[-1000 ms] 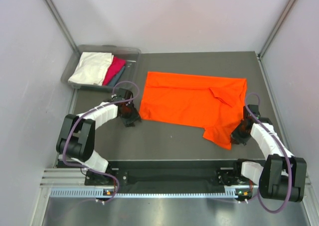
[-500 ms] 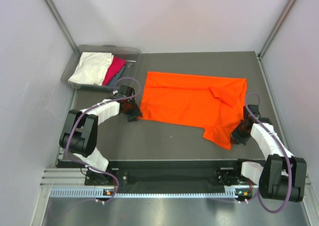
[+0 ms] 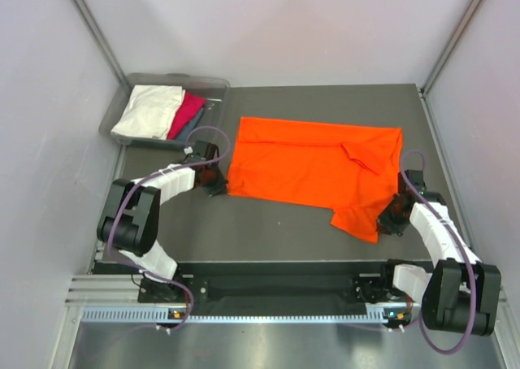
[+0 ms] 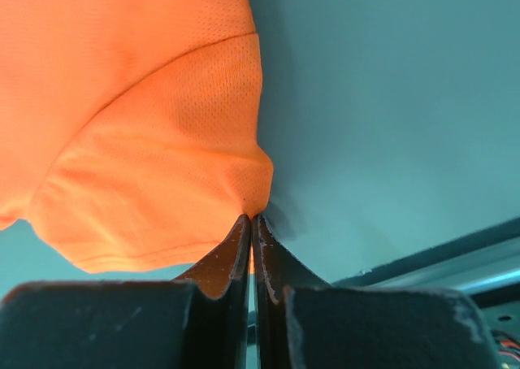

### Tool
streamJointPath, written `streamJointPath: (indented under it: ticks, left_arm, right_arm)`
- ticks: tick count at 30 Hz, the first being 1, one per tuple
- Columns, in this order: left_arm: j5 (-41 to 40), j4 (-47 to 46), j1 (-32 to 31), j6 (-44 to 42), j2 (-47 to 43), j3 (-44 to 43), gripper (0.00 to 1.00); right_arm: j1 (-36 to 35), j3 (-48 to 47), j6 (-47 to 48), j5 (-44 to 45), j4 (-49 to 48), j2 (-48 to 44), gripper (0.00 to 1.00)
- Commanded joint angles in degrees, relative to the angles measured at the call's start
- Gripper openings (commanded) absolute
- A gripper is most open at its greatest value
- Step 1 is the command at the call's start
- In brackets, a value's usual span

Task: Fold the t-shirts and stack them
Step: Fold the tshirt

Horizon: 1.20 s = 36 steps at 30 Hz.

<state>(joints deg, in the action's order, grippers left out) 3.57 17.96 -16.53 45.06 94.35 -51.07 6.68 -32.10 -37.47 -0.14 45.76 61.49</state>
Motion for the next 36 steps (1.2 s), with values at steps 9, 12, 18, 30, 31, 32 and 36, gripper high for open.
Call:
streamJointPath:
  ticks: [9, 12, 18, 30, 31, 32, 36]
  left_arm:
    - [0.6, 5.1, -1.9, -0.7, -8.2, 4.1, 0.00]
    - [0.4, 6.7, -2.1, -1.5, -6.3, 0.7, 0.00]
    - [-1.2, 9.6, -3.1, -3.2, 0.1, -9.8, 0.00]
    - [-6.2, 18.4, -2.6, -4.0, 15.0, -33.4, 0.00]
    - [-6.6, 18.7, -2.3, -3.9, 15.9, -34.5, 0.00]
    - [-6.7, 19.0, -2.1, -3.8, 16.6, -35.6, 0.00]
    - [-6.7, 19.7, -1.6, -3.5, 20.9, -40.2, 0.00]
  right_arm:
    - [0.6, -7.9, 4.4, 2.8, 5.8, -6.3, 0.00]
    - [1.1, -10.3, 6.2, 3.2, 4.8, -4.6, 0.00]
    - [3.5, -21.1, 9.6, 3.0, -1.7, 6.2, 0.00]
    - [3.6, -47.7, 13.5, -4.6, -7.1, 29.9, 0.00]
    - [3.6, -48.7, 13.6, -5.3, -7.3, 30.8, 0.00]
    - [3.6, -49.5, 13.6, -6.0, -7.4, 32.8, 0.00]
    - [3.6, -53.2, 14.3, -9.1, -7.5, 36.5, 0.00]
